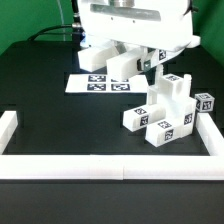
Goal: Assemble chair
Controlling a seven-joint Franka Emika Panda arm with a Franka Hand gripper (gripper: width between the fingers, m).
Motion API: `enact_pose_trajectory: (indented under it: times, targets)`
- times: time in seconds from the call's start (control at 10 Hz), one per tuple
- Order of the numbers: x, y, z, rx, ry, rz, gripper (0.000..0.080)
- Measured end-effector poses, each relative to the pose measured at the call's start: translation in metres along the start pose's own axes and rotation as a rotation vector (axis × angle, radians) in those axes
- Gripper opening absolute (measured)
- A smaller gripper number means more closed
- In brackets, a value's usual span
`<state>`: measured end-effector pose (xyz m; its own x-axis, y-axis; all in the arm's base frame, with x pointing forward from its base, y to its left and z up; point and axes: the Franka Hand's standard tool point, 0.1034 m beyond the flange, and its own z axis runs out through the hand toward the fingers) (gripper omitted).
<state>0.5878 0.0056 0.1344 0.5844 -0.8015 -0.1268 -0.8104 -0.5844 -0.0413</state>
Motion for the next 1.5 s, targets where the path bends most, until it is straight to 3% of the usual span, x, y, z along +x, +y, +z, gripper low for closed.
enact_pose_trajectory:
  times: [0.7,0.9,1.1,1.5]
  targets:
    - [-0.008,-0.005,0.003,-0.016,-0.013,0.059,0.0289]
    - [-0.025,-0.023,-0.002,-0.020,-0.022,0.076,0.0289]
    - [-0.021,-0.035,-0.003,-0.013,-0.017,0.105,0.0289]
    - [-0.023,-0.034,0.000,-0.018,-0.019,0.117,0.0289]
